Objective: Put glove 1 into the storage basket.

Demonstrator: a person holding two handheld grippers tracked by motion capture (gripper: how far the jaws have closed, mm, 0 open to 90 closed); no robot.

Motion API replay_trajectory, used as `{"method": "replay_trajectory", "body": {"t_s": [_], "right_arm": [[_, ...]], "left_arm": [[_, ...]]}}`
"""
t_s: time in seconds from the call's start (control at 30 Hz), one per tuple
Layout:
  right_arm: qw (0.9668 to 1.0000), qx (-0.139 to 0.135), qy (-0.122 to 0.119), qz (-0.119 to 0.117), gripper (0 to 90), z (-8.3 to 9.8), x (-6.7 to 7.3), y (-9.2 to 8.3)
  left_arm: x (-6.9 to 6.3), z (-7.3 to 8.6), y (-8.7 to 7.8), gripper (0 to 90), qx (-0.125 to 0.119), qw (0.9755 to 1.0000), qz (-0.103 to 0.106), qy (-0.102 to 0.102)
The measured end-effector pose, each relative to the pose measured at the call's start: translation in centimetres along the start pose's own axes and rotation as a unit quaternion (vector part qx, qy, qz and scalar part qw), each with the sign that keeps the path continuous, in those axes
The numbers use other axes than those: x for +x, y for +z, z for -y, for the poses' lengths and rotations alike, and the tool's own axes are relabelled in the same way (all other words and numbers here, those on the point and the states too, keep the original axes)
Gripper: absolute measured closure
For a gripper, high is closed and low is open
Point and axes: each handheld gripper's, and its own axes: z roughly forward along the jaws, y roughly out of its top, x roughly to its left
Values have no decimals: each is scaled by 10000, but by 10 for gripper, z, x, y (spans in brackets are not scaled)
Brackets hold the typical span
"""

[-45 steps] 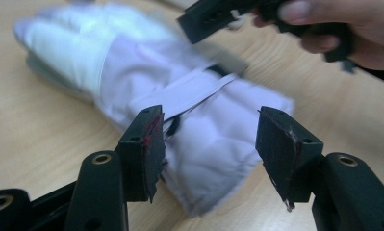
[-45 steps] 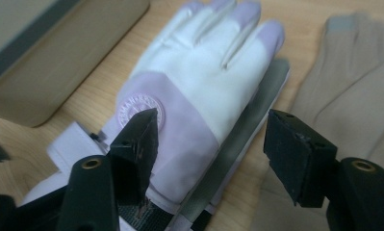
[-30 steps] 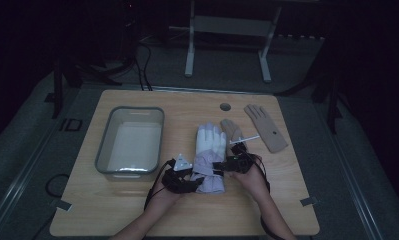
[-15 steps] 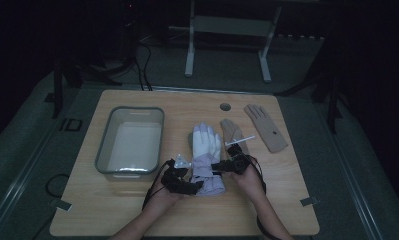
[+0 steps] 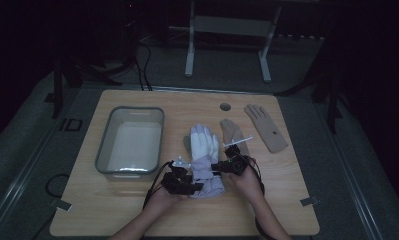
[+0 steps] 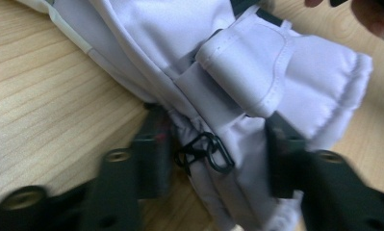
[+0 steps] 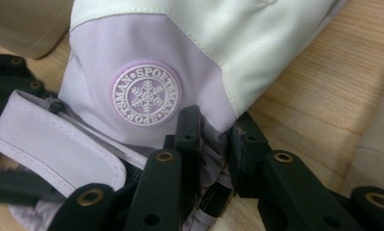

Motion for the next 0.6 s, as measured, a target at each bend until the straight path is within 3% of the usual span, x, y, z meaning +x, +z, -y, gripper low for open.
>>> {"method": "replay_trajectory", "body": {"t_s": [0.1,0.2,0.37,0.6], "right_arm": [[10000,-47,43,-42,790,1,0,-1],[9999,-73,71,-96,792,1,-1,-3],[9996,-240,50,-163,799,-2,0,-12],[9985,-526,-66,-166,800,-16,6,-32]], "left_arm": [[-5,-1,-3,669,-35,9999,-49,150],[-6,-2,-4,707,-37,9999,-61,147],[-8,-8,-10,726,-69,9998,-56,177],[-7,-29,-29,726,-165,9994,-19,317]]}}
